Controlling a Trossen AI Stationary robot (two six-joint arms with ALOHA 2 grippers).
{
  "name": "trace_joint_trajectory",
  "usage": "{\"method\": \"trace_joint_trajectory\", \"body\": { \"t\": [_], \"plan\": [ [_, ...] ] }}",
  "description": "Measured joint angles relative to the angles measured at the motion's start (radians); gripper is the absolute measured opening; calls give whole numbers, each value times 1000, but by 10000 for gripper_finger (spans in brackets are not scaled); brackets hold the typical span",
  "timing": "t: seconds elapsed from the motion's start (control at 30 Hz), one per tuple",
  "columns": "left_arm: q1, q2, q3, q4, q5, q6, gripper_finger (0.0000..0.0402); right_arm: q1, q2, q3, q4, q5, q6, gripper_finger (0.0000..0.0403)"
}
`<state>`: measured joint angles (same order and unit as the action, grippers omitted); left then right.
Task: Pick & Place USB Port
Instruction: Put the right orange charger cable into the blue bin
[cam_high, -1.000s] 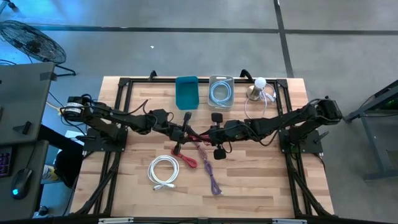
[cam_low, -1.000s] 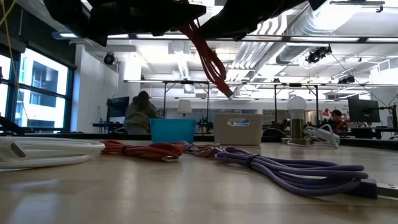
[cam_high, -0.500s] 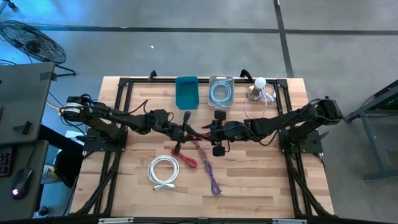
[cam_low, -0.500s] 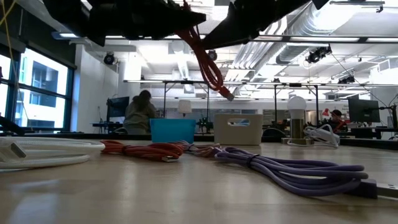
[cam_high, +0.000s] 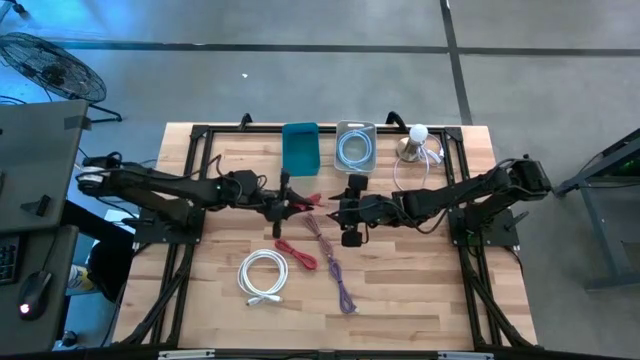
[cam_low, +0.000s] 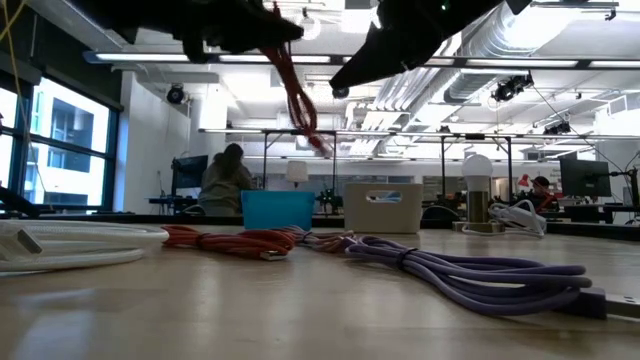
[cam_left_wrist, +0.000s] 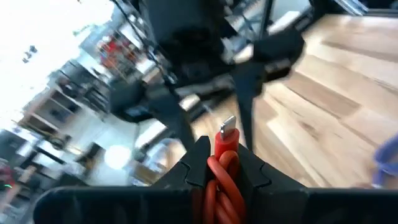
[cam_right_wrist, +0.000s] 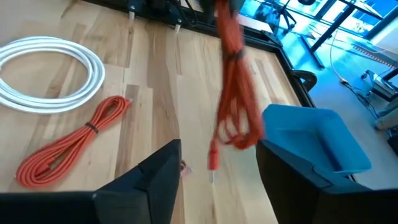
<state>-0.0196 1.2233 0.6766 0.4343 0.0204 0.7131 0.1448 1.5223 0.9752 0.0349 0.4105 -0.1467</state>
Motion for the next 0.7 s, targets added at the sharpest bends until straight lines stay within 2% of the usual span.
{"method": "trace_joint_trajectory", "body": {
  "t": [0.2, 0.4, 0.7],
  "plan": [
    [32, -89, 0, -86, -19, 39, 26, 0, 0, 0, -2, -1, 6, 201],
    [133, -139, 0, -159, -22, 35, 26, 0, 0, 0, -6, -6, 11, 200],
    [315, -142, 0, -180, 40, 34, 25, 0, 0, 0, -8, -24, 15, 197]
  ]
}}
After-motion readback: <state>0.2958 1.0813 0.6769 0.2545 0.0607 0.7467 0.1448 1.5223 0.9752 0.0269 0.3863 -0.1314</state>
